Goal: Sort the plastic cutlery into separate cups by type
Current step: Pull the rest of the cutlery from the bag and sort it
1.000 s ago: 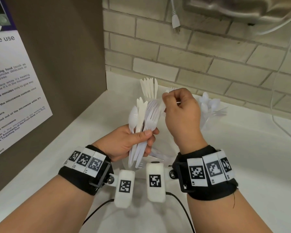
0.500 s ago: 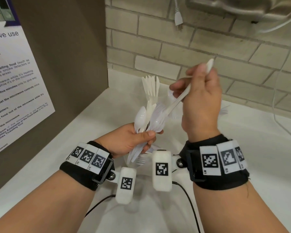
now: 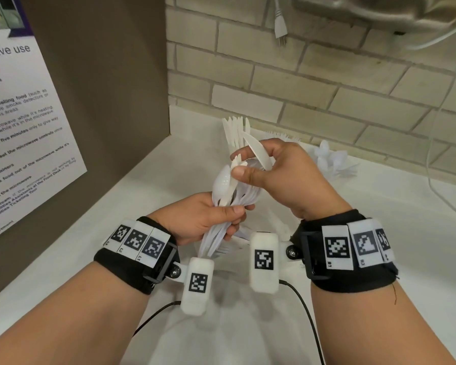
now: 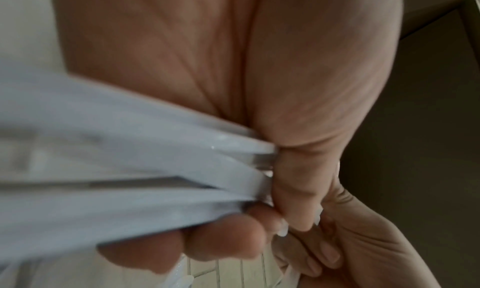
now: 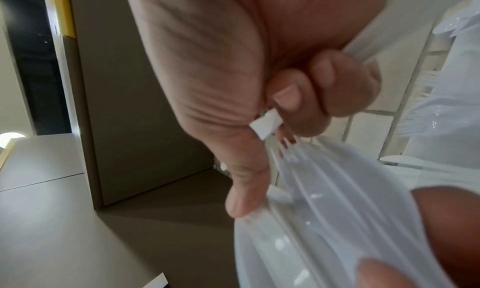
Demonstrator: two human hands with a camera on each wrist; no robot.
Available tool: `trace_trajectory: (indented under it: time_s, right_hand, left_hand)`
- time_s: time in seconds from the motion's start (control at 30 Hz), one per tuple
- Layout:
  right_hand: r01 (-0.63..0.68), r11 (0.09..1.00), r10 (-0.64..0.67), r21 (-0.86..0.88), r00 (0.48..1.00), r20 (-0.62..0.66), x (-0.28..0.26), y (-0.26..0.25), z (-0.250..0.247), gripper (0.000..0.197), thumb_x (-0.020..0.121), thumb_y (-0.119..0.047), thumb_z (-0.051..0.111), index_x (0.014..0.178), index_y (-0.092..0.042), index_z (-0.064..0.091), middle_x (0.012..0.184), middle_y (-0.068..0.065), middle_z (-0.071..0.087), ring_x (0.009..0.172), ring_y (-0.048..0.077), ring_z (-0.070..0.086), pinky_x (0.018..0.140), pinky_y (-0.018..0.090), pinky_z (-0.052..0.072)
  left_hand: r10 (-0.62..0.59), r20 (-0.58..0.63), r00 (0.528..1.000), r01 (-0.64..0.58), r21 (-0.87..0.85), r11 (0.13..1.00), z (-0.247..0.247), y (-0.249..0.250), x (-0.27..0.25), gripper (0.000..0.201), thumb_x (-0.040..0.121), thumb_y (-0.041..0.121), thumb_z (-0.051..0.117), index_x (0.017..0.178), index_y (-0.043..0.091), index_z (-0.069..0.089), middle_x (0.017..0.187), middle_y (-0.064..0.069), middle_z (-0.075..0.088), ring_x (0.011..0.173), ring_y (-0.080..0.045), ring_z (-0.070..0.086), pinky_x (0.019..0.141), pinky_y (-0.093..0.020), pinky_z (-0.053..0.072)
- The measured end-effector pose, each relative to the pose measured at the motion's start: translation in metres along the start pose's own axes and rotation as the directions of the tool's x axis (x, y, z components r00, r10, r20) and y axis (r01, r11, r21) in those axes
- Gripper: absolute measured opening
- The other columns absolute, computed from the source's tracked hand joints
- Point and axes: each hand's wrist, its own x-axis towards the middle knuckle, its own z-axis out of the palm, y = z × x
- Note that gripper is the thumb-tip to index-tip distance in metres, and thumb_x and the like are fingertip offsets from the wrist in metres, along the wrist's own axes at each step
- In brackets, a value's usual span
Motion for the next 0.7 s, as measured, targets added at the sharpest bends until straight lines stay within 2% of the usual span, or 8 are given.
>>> trace_trajectory:
  time_s: [0.1, 0.2, 0.27, 0.33, 0.43, 0.5, 0.57, 0.7]
  right_hand:
    - [0.017, 0.999, -0.015, 0.041, 0.999, -0.050, 0.0004, 0.0018, 0.0014, 0.015, 0.078, -0.018, 0.077, 0.077, -0.029, 0.068, 0.109, 0.001, 0.066, 0.099, 0.011, 0.062, 0.081, 0.021, 0.047]
    - [0.029, 0.996, -0.018, 0.081, 0.992, -0.127, 0.0024, 0.0042, 0.0049, 0.017, 0.081, -0.017, 0.074, 0.075, -0.031, 0.067, 0.102, 0.001, 0.068, 0.093, 0.013, 0.063, 0.078, 0.024, 0.048]
    - [0.023, 0.990, 0.002, 0.138, 0.985, -0.172, 0.0024, 0.0049, 0.0058, 0.019, 0.083, -0.015, 0.072, 0.075, -0.030, 0.065, 0.086, -0.006, 0.069, 0.075, 0.004, 0.063, 0.069, 0.019, 0.047]
    - [0.011, 0.987, 0.019, 0.160, 0.983, -0.182, 0.0010, 0.0048, 0.0054, 0.016, 0.085, -0.014, 0.070, 0.078, -0.028, 0.065, 0.072, -0.011, 0.064, 0.055, -0.005, 0.055, 0.056, 0.012, 0.041]
    - [-0.041, 0.983, 0.052, 0.178, 0.997, -0.058, -0.0019, 0.0044, 0.0023, 0.008, 0.085, -0.011, 0.070, 0.093, -0.012, 0.068, 0.068, -0.008, 0.057, 0.045, -0.005, 0.051, 0.046, 0.007, 0.036]
    - [-0.077, 0.985, 0.075, 0.153, 0.997, 0.018, -0.0028, 0.0058, 0.0015, 0.017, 0.084, -0.011, 0.072, 0.099, -0.005, 0.068, 0.067, -0.006, 0.056, 0.042, -0.003, 0.050, 0.043, 0.006, 0.035]
    - [-0.083, 0.985, 0.082, 0.149, 0.997, 0.008, -0.0035, 0.0042, 0.0018, 0.013, 0.084, -0.011, 0.071, 0.096, -0.005, 0.070, 0.066, -0.006, 0.059, 0.042, -0.003, 0.051, 0.042, 0.007, 0.035]
    - [-0.073, 0.971, 0.103, 0.227, 0.987, -0.124, -0.0017, 0.0010, 0.0023, 0.007, 0.087, -0.013, 0.068, 0.090, -0.007, 0.069, 0.050, -0.015, 0.058, 0.037, -0.002, 0.048, 0.042, 0.008, 0.036]
  left_hand:
    - [0.014, -0.020, 1.000, -0.013, 0.044, 0.999, -0.0003, -0.0004, 0.0003, 0.035, 0.086, 0.026, 0.060, 0.115, 0.005, 0.059, 0.074, -0.002, 0.048, 0.065, -0.013, 0.050, 0.069, -0.032, 0.046]
    - [0.019, -0.031, 0.999, -0.017, 0.069, 0.997, -0.0020, 0.0004, 0.0009, 0.049, 0.077, 0.035, 0.065, 0.116, 0.007, 0.060, 0.076, -0.004, 0.048, 0.067, -0.015, 0.051, 0.069, -0.033, 0.049]
    - [0.020, -0.035, 0.999, -0.018, 0.080, 0.997, -0.0041, 0.0017, 0.0005, 0.052, 0.076, 0.036, 0.065, 0.118, 0.006, 0.059, 0.076, -0.005, 0.049, 0.066, -0.015, 0.054, 0.071, -0.036, 0.050]
    - [0.016, -0.035, 0.999, -0.012, 0.101, 0.995, -0.0069, 0.0017, 0.0004, 0.054, 0.079, 0.037, 0.064, 0.121, 0.004, 0.058, 0.077, -0.011, 0.048, 0.066, -0.018, 0.053, 0.069, -0.035, 0.050]
    - [0.006, -0.031, 0.999, -0.001, 0.145, 0.989, -0.0074, 0.0017, -0.0003, 0.049, 0.082, 0.039, 0.062, 0.119, 0.008, 0.060, 0.078, -0.015, 0.043, 0.063, -0.018, 0.048, 0.065, -0.031, 0.047]
    - [0.003, -0.027, 1.000, 0.002, 0.175, 0.985, -0.0048, 0.0029, -0.0005, 0.027, 0.086, 0.037, 0.060, 0.106, 0.019, 0.066, 0.071, -0.012, 0.045, 0.061, -0.016, 0.048, 0.064, -0.032, 0.047]
    - [0.011, -0.051, 0.999, -0.001, 0.206, 0.978, -0.0017, 0.0032, -0.0003, 0.016, 0.089, 0.033, 0.056, 0.098, 0.026, 0.067, 0.066, -0.008, 0.048, 0.061, -0.017, 0.049, 0.066, -0.033, 0.049]
    - [0.032, -0.093, 0.995, -0.008, 0.251, 0.968, -0.0035, 0.0007, 0.0001, 0.031, 0.090, 0.034, 0.057, 0.116, 0.018, 0.062, 0.072, -0.014, 0.049, 0.067, -0.022, 0.051, 0.072, -0.035, 0.050]
